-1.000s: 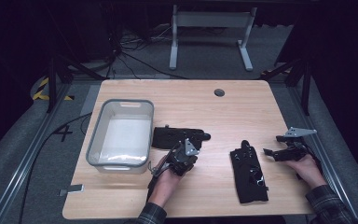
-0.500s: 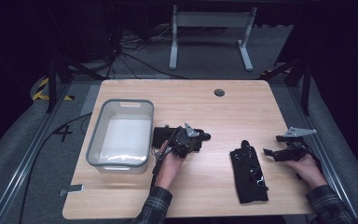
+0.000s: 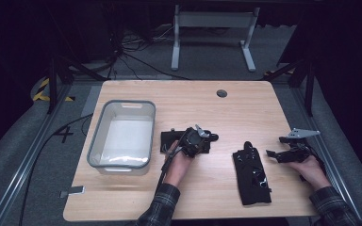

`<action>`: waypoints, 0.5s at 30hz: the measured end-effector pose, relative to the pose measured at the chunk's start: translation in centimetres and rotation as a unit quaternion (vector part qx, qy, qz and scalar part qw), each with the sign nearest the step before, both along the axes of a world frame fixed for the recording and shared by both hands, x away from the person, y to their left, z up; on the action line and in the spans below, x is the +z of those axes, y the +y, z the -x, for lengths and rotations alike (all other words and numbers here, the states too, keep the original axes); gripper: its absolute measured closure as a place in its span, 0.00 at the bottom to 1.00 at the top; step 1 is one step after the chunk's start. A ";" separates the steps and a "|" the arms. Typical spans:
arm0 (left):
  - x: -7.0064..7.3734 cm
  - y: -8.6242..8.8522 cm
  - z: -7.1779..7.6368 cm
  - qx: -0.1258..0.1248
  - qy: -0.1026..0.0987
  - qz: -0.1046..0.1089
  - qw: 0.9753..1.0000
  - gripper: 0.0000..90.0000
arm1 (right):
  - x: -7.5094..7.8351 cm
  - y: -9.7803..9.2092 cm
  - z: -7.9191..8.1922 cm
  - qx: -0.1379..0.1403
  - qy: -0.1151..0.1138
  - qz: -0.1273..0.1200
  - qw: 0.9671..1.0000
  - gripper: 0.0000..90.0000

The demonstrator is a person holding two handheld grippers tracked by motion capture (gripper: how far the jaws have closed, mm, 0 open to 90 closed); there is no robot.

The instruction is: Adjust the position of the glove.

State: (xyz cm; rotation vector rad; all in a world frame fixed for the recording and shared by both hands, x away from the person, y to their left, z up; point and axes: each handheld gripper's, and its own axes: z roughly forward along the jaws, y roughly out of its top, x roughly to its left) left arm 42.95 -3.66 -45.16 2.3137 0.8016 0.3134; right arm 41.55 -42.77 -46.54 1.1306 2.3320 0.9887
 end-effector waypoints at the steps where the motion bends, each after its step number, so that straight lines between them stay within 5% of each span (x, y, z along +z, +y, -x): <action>1: 0.0 0.0 0.0 0.000 0.000 0.000 1.000 1.00 | 0.0 0.0 0.0 0.000 0.000 0.000 1.000 0.10; 15: -0.2 -5.5 -0.1 -0.048 0.005 0.027 0.998 1.00 | 0.0 0.0 0.0 0.000 0.000 0.000 1.000 0.10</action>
